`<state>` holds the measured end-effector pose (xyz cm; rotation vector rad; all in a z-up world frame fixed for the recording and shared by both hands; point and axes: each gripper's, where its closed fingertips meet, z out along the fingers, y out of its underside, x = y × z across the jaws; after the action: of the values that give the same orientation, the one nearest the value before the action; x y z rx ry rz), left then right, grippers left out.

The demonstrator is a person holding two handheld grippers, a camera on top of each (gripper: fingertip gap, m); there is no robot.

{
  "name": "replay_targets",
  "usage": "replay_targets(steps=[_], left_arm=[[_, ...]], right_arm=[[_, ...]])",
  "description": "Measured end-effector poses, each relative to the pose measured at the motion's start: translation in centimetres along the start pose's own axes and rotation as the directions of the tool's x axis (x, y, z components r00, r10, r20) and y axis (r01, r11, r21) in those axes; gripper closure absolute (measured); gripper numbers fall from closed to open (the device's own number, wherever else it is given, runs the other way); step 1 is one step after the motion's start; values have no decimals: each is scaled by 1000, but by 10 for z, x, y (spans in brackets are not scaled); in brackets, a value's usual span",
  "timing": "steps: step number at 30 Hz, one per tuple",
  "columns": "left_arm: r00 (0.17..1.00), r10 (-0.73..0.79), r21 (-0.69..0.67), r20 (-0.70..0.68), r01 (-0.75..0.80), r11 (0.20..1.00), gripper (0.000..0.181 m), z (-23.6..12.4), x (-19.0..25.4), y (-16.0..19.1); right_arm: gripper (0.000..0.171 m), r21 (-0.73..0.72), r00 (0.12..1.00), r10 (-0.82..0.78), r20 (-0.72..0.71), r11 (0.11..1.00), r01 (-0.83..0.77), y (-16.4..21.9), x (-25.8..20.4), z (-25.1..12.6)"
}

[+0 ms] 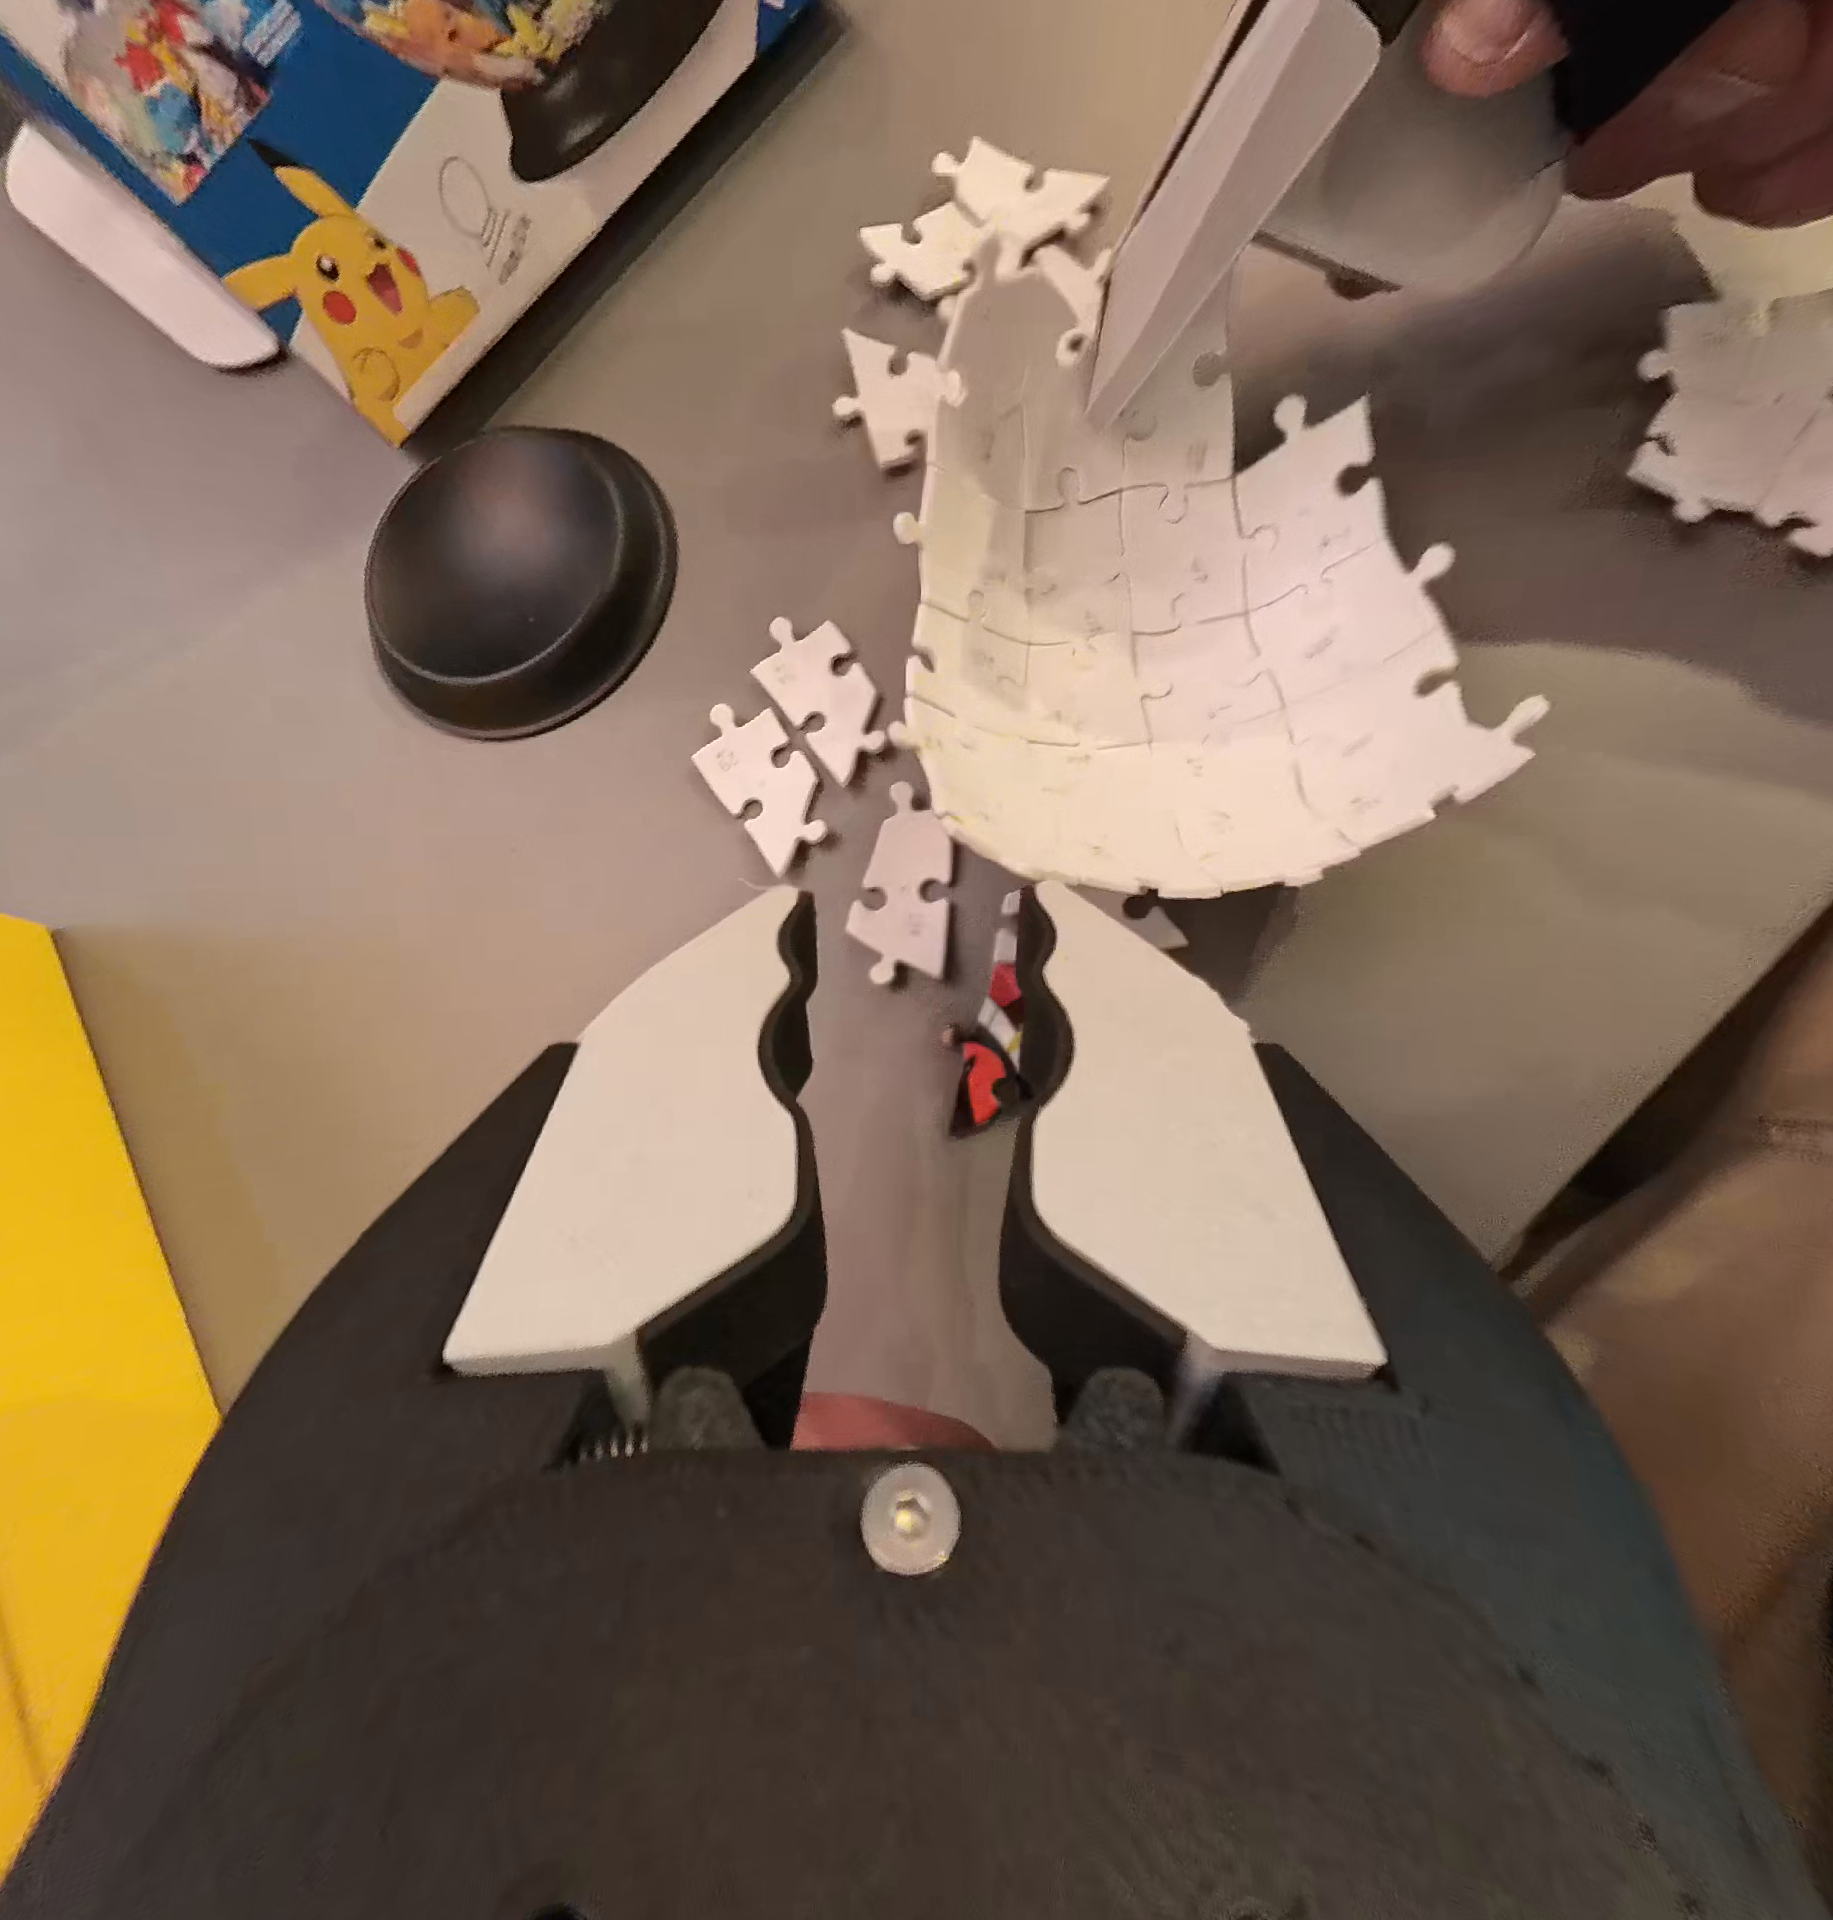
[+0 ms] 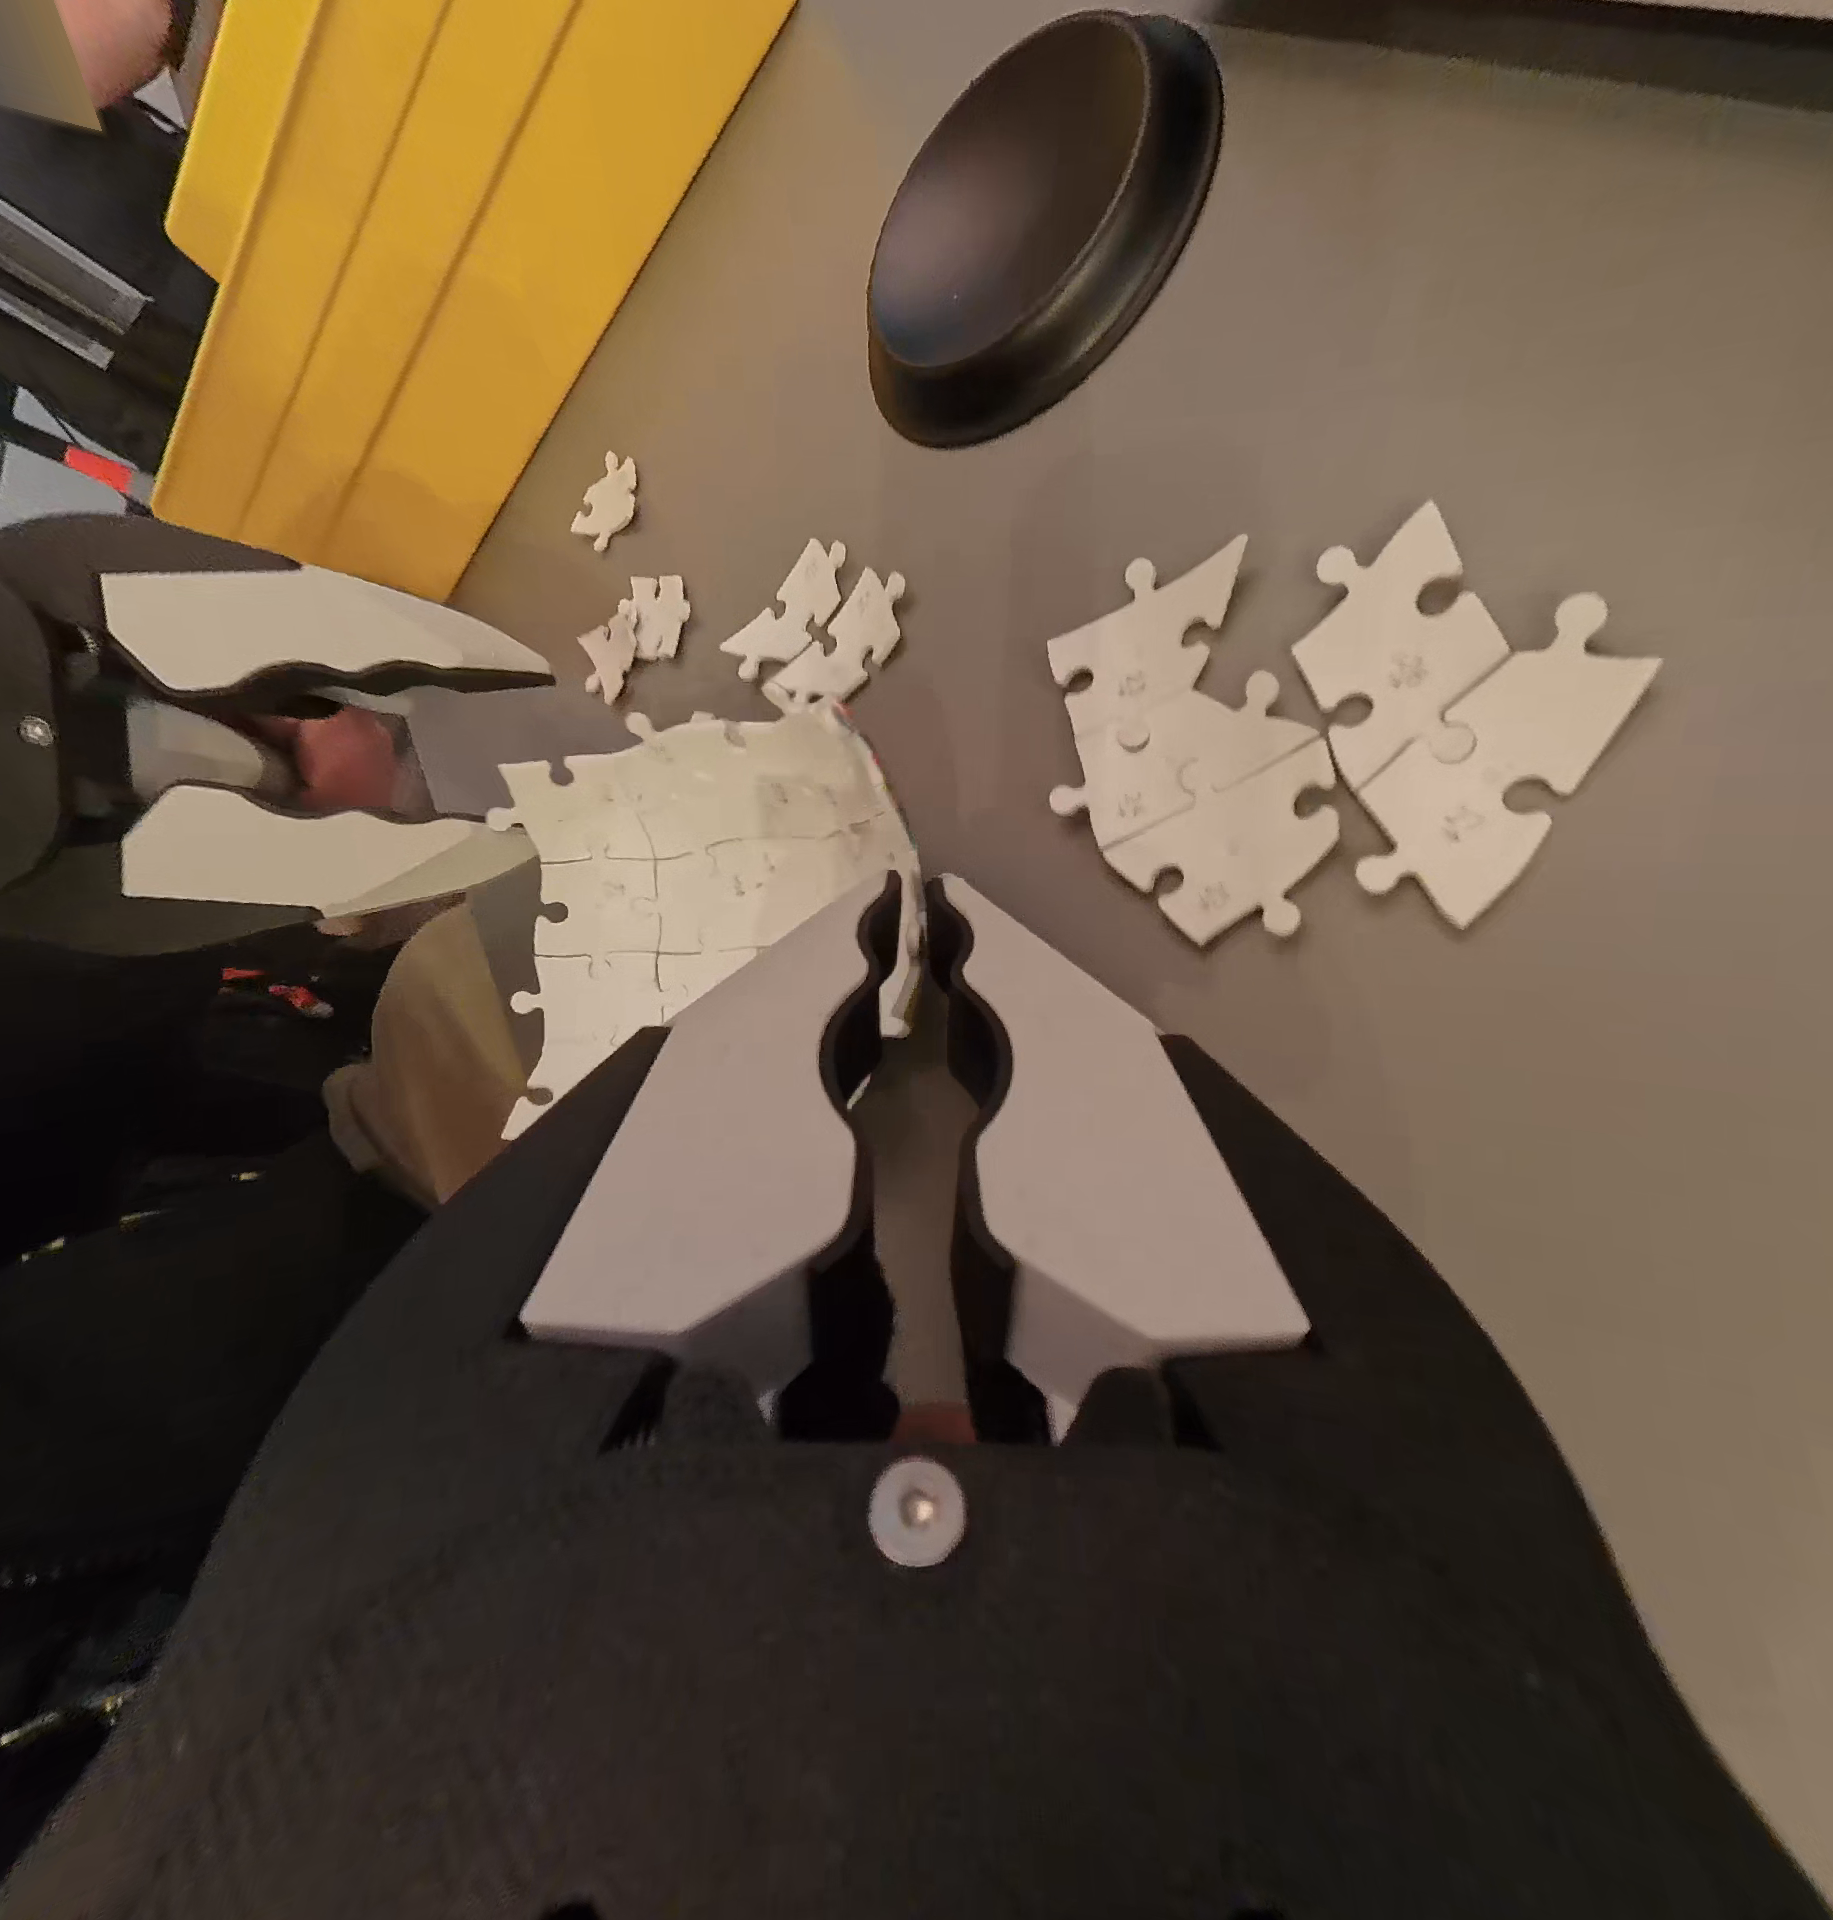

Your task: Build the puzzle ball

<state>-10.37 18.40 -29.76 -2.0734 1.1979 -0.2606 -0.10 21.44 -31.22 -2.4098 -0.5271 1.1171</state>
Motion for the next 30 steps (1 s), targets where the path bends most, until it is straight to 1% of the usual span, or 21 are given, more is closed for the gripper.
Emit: replay_targets(steps=[4,7,10,13,15,17,20,22,24,26,28,30], left_arm=[[998,-66,-36,17,67,997,147,4,-13,12],[996,-85,-43,6,85,995,147,6,-12,15],[997,-79,-45,7,79,996,147,6,-10,15],[997,-75,-41,15,76,996,147,5,-10,12],[997,-79,-33,15,79,996,147,4,-10,10],[997,-72,-35,14,73,997,147,5,-9,9],[998,-56,-45,31,57,997,147,6,-10,10],[998,-59,-38,34,60,997,147,5,-11,10],[997,-67,-34,38,68,997,147,4,-13,10],[997,-72,-30,38,73,997,147,3,-15,10],[997,-71,-30,40,72,997,147,3,-15,10],[997,-66,-32,43,68,997,147,4,-15,11]], right_arm=[[161,-14,1000,-17,12,1000,17,-9,-3,10],[149,-25,999,-48,19,999,48,-13,-5,9],[141,-9,996,-94,-9,996,93,-19,0,-5],[138,10,982,-164,-92,986,165,-28,17,-24],[134,-11,952,-238,-190,971,241,-32,37,-35],[131,-34,913,-321,-253,946,323,-38,48,-39],[126,-105,855,-422,-300,906,410,-39,59,-32],[123,-167,796,-513,-322,858,486,-38,61,-24],[124,-212,731,-595,-334,803,557,-36,58,-16],[125,-256,684,-644,-342,764,592,-33,58,-9],[127,-281,652,-673,-349,739,612,-32,59,-5],[134,-280,650,-678,-344,734,618,-32,59,-3]])
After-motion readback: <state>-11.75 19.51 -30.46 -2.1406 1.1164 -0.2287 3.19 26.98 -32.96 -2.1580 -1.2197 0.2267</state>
